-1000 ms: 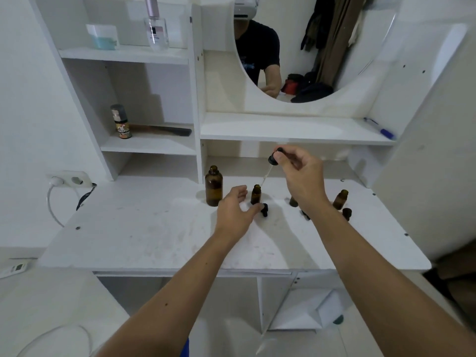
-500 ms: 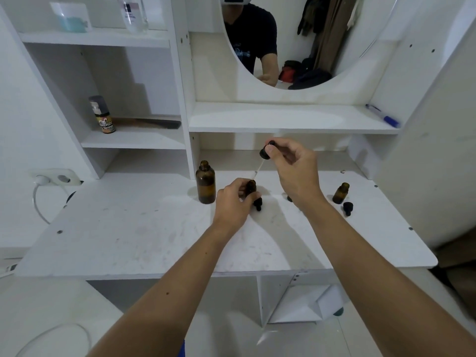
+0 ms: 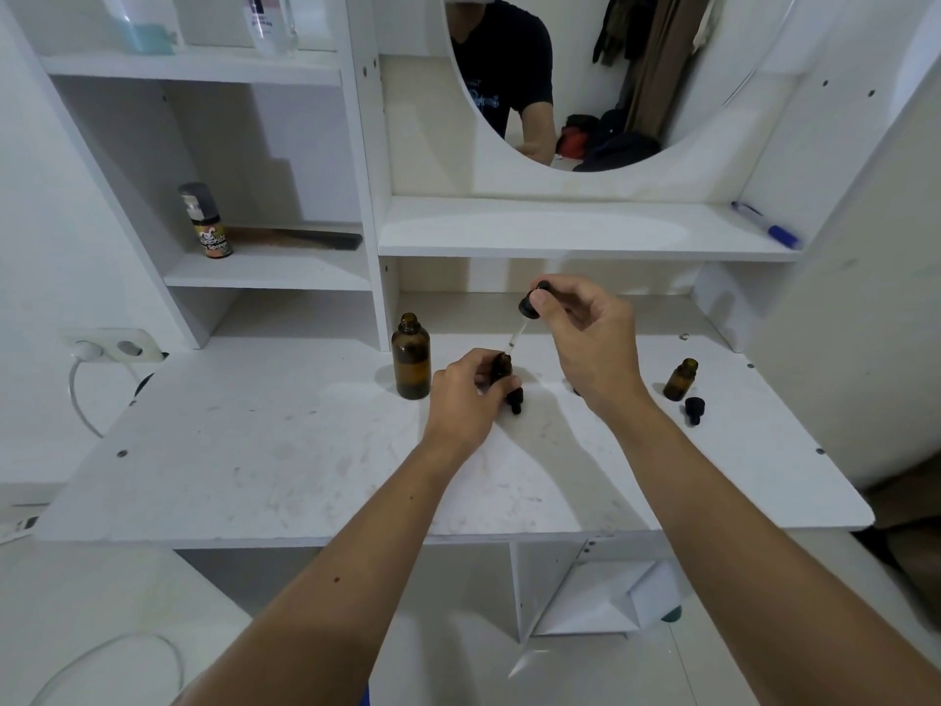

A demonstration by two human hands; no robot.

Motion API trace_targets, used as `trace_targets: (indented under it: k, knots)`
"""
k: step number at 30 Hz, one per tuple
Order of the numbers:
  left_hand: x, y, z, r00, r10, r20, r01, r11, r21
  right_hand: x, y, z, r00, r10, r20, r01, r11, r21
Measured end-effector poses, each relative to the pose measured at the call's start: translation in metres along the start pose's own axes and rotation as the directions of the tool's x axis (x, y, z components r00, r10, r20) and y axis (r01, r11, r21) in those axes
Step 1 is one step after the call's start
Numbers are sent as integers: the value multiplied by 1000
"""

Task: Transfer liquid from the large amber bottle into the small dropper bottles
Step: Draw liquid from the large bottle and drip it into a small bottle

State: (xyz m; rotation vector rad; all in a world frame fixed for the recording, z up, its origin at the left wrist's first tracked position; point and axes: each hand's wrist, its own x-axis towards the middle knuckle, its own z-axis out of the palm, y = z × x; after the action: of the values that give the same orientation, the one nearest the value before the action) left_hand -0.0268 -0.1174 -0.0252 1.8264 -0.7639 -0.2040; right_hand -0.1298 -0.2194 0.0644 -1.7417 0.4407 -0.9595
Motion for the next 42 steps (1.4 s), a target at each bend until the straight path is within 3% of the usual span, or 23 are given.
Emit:
trace_targets:
  k: [5, 15, 25, 35, 42]
  knots:
    - [1, -1, 0, 1000, -7, 2, 7, 1000, -24, 1, 11, 6, 999, 13, 47, -9, 997, -78]
    - [0, 0, 0, 1000, -8, -7, 8, 999, -41, 2, 14, 16, 1000, 24, 6, -23, 985, -172]
    - [-5, 5, -5, 998, -50, 43, 53, 995, -79, 3, -16, 9, 1000, 25, 0, -25, 999, -34]
    - [-49, -14, -59, 997, -59, 54, 67, 985, -158, 8, -50, 24, 993, -88, -82, 95, 992, 84]
    - [-61, -37, -122, 974, -169, -150, 143, 975, -170, 8, -68, 64, 993, -111, -43, 117, 979, 166]
